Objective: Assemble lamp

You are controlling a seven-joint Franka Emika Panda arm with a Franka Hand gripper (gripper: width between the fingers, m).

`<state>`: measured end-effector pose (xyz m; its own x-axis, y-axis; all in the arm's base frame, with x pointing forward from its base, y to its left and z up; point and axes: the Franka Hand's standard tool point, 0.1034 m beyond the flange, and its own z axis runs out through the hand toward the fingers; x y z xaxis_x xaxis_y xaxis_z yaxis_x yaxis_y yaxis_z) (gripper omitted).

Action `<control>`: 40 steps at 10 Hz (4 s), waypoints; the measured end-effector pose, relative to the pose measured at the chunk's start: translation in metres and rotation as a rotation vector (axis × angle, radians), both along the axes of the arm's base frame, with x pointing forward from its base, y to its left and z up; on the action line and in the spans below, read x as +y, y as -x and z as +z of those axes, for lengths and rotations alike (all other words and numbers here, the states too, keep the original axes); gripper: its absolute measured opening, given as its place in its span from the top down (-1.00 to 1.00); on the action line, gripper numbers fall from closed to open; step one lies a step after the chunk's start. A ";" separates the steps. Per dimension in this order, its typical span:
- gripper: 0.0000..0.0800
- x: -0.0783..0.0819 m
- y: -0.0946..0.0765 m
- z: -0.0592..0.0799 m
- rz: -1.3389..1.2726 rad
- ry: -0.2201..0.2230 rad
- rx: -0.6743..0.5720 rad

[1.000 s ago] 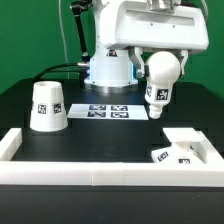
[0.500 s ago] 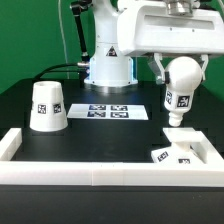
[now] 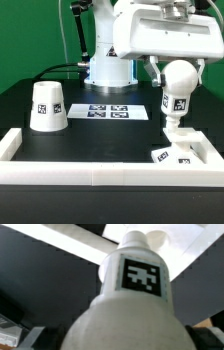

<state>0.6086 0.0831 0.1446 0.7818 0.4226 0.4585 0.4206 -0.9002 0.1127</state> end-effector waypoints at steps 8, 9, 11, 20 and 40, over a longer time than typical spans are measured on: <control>-0.45 0.022 0.003 -0.006 -0.009 -0.024 0.021; -0.45 0.020 0.003 -0.008 -0.009 -0.022 0.020; -0.45 0.015 0.002 -0.009 -0.013 -0.019 0.022; -0.45 0.011 0.008 -0.027 -0.028 -0.016 -0.075; -0.75 0.015 0.014 -0.009 -0.036 -0.022 0.122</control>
Offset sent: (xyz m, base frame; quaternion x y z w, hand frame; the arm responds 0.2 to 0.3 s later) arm -0.0020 0.0152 -0.0024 -0.0039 0.0027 0.0197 0.9998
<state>0.5950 0.0979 0.1357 0.8470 0.3839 0.3678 0.3969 -0.9168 0.0431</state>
